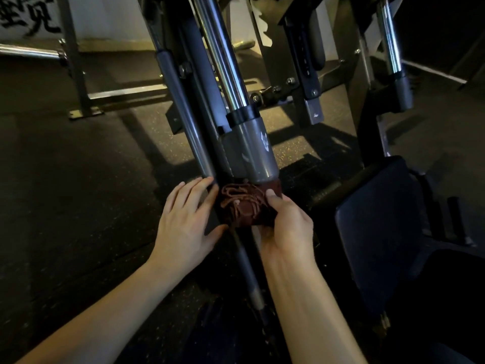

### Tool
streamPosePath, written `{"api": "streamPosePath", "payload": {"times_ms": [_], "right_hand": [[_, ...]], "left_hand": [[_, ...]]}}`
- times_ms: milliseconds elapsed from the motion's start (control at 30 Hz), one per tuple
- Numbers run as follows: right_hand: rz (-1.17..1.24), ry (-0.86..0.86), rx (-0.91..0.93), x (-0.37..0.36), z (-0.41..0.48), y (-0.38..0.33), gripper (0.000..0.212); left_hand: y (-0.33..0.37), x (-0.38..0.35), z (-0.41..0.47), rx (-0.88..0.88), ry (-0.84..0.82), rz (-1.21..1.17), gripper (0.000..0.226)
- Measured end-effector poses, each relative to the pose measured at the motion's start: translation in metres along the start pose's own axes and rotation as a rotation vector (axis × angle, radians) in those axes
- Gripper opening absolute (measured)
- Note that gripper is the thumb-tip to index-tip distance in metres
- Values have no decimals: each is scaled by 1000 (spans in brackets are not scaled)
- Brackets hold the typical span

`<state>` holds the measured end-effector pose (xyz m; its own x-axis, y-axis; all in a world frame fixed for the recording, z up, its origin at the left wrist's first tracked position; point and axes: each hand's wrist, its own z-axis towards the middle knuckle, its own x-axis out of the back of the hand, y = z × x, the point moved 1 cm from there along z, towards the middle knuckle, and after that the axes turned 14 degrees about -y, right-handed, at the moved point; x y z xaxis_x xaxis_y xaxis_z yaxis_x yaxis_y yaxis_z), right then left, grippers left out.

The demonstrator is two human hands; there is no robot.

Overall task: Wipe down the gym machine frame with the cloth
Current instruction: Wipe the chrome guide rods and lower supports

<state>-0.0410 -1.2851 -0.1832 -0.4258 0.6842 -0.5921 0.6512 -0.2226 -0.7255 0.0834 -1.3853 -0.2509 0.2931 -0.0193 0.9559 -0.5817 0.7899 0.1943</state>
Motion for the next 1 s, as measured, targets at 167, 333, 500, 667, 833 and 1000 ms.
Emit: {"api": "streamPosePath", "payload": {"times_ms": [167, 333, 500, 667, 833, 1000], "right_hand": [[-88, 97, 249, -3, -12, -5, 7], [-415, 83, 552, -11, -22, -24, 12], [-1142, -89, 781, -42, 2, -53, 14], [-1324, -177, 784, -24, 4, -62, 21], [-1501, -229, 938, -13, -4, -56, 19], [-1366, -193, 907, -44, 18, -73, 17]], "left_hand": [[1, 20, 10, -45, 225, -194, 48], [20, 49, 25, -41, 289, -444, 45], [30, 61, 33, -12, 213, -513, 64], [23, 73, 39, 23, 233, -629, 63], [13, 90, 58, 120, 256, -766, 50], [16, 101, 72, 168, 236, -788, 44]]}}
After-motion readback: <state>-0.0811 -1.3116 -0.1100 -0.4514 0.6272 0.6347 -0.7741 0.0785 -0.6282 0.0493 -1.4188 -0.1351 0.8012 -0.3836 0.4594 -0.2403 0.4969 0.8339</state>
